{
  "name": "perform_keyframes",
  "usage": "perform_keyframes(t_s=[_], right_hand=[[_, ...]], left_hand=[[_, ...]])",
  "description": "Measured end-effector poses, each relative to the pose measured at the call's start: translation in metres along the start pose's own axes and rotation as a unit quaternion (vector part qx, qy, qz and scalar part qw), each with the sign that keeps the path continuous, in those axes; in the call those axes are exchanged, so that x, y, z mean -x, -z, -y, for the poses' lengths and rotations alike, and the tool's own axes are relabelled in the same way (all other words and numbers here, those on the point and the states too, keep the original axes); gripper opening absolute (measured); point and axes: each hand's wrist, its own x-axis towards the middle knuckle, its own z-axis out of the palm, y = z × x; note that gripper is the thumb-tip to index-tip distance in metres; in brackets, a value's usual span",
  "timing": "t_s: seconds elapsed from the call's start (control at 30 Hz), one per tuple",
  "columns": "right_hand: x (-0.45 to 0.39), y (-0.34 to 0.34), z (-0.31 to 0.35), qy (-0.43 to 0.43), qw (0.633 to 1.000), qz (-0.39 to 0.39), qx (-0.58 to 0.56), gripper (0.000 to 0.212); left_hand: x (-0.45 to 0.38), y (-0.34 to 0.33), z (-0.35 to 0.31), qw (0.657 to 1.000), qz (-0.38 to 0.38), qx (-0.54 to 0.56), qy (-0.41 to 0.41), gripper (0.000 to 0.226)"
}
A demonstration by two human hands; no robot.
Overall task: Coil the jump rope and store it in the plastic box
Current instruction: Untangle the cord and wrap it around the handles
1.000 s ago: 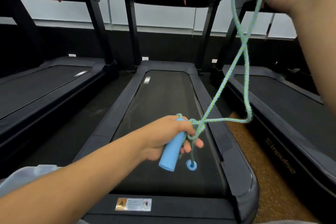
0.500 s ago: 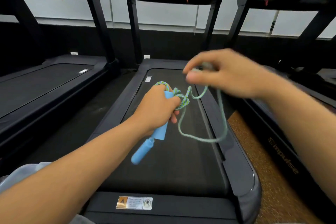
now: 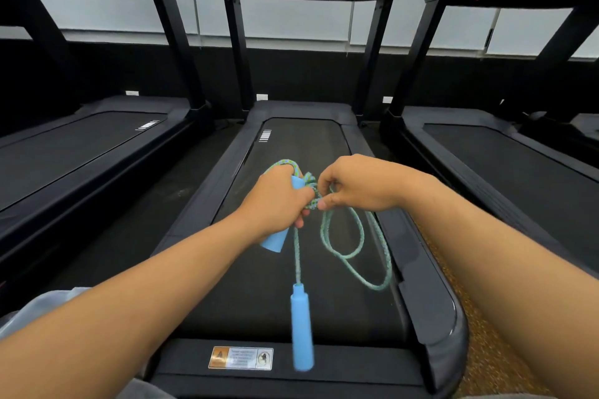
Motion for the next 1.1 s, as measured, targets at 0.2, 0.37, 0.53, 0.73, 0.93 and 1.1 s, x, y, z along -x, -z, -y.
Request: perform_keyframes(t_s=[0.2, 0.37, 0.53, 0.73, 0.93, 1.1], right_hand=[[-0.017, -0.007, -0.024, -0.005, 0.995, -0.065, -0.076, 0.033], [-0.027, -0.010, -0.046, -0.005, 0.926, -0.170, -0.336, 0.034], [-0.034, -0.001, -0.050, 0.053, 0.785, -0.217, -0.578, 0.030], [-0.038, 0.011, -0.053, 0.091, 0.671, -0.240, -0.696, 0.032], [-0.050, -0.004, -0.037, -0.043, 0.516, -0.200, -0.832, 0.041], [-0.054, -0.021, -0.028, -0.154, 0.710, -0.197, -0.659, 0.041]], left_hand=[[-0.021, -0.006, 0.020, 1.000, -0.005, 0.002, 0.013, 0.015], [-0.039, -0.009, 0.034, 0.999, -0.013, 0.005, 0.038, 0.017], [-0.055, -0.019, 0.039, 0.998, -0.031, -0.025, 0.048, 0.021], [-0.063, -0.025, 0.036, 0.993, -0.002, 0.086, 0.085, 0.020], [-0.051, -0.029, 0.030, 0.906, 0.091, 0.340, 0.235, 0.017], [-0.049, -0.025, 0.029, 0.885, 0.062, 0.396, 0.237, 0.013]])
